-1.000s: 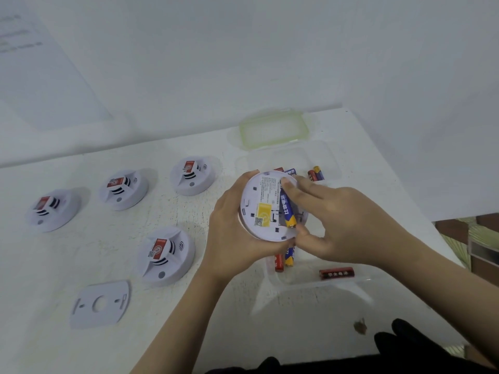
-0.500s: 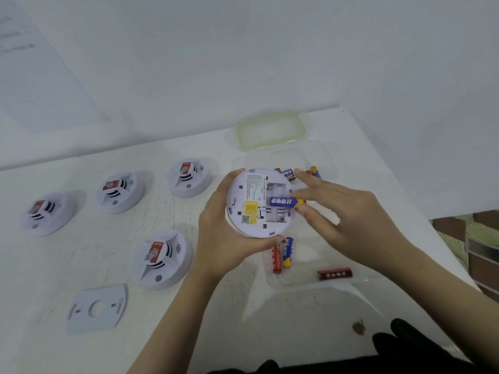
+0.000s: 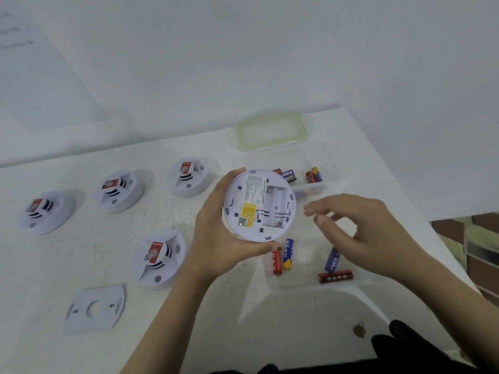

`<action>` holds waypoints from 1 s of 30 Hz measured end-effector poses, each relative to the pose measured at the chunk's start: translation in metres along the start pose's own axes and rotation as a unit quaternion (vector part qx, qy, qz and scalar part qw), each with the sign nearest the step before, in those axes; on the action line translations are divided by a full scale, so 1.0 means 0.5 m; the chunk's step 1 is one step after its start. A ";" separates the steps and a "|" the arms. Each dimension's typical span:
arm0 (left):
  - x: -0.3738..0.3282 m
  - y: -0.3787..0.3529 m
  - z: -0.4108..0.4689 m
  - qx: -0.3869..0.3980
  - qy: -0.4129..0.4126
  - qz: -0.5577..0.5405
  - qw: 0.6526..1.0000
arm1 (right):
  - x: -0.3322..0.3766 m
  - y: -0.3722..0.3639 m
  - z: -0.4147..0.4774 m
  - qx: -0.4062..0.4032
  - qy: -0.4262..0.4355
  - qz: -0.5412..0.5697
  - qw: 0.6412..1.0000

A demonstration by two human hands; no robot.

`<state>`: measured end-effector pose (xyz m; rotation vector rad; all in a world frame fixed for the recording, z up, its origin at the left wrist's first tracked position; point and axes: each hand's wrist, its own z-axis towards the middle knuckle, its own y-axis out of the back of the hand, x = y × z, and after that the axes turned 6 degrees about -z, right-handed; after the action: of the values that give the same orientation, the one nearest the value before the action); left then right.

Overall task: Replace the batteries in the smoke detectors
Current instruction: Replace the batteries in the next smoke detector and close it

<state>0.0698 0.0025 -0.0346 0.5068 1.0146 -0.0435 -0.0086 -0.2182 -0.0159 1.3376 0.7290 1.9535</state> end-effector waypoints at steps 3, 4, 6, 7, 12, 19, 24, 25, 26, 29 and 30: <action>-0.009 -0.010 0.000 -0.007 0.007 -0.031 0.999 | 0.022 -0.008 0.018 0.012 -0.069 0.153 0.986; -0.009 -0.015 0.000 -0.011 0.009 -0.048 0.999 | 0.027 -0.011 0.025 0.028 -0.102 0.207 0.973; -0.010 -0.022 0.000 -0.013 0.016 -0.075 0.997 | 0.035 -0.016 0.038 0.046 -0.141 0.287 0.946; -0.009 -0.025 0.001 -0.013 0.019 -0.081 0.996 | 0.037 -0.017 0.046 0.041 -0.147 0.306 0.940; 0.000 -0.013 0.005 -0.001 0.015 -0.052 0.999 | 0.025 -0.006 0.075 0.048 -0.124 0.300 0.945; 0.030 -0.013 0.005 0.063 0.070 -0.085 0.992 | -0.002 0.006 0.113 0.155 -0.093 0.282 0.942; 0.026 -0.002 0.010 0.055 0.037 -0.045 0.997 | -0.025 -0.005 0.138 0.201 -0.091 0.291 0.931; 0.022 0.001 0.012 0.046 0.024 -0.024 0.998 | -0.028 -0.004 0.146 0.208 -0.087 0.279 0.933; 0.020 0.004 0.013 0.039 0.015 -0.007 0.999 | -0.033 -0.002 0.156 0.207 -0.082 0.255 0.941; 0.021 0.012 0.014 0.020 0.010 0.023 0.999 | -0.059 0.003 0.200 0.153 -0.057 0.112 0.980; 0.023 0.015 0.015 0.016 0.012 0.033 0.999 | -0.068 0.003 0.215 0.137 -0.043 0.046 0.988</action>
<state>0.0837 0.0081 -0.0379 0.5710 1.0204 0.0053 0.1015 -0.2367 0.0004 1.6357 0.9349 1.9034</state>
